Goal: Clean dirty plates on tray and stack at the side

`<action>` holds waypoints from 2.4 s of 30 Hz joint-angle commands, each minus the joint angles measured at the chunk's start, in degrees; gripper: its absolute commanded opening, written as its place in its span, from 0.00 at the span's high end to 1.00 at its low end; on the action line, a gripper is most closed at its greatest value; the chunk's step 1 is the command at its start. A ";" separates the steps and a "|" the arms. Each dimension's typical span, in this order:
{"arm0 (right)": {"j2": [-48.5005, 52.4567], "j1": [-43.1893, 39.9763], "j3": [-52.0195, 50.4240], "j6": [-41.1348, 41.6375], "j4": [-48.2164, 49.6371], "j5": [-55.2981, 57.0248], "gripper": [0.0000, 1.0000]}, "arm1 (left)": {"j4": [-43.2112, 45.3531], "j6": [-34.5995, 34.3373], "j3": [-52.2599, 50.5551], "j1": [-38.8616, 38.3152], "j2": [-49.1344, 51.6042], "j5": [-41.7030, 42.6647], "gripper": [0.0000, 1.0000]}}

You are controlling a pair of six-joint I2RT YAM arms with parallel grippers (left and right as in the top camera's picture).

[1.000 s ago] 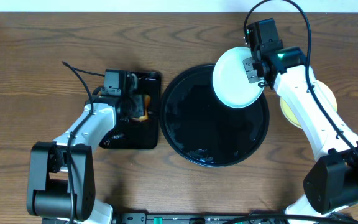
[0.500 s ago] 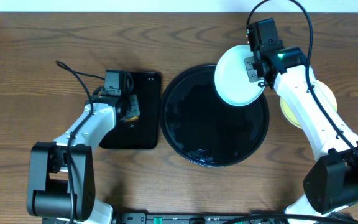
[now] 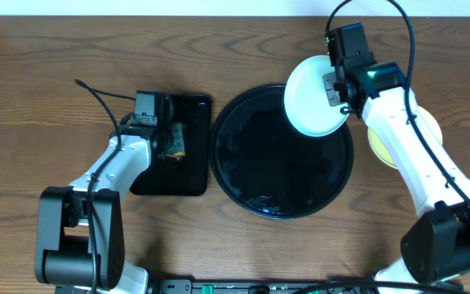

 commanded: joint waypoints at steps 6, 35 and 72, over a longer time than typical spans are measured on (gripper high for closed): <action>-4.50 0.15 0.96 -1.86 -0.48 0.87 0.99 | 0.00 -1.57 0.55 -0.07 -1.66 -8.90 0.85; -9.75 8.83 0.96 -6.95 4.02 27.08 0.99 | -0.04 -1.55 0.55 -0.04 -7.48 -8.98 0.45; -6.14 -41.31 -18.05 15.93 6.10 -28.26 0.99 | -5.62 -1.79 0.48 -0.07 -13.00 -9.05 0.40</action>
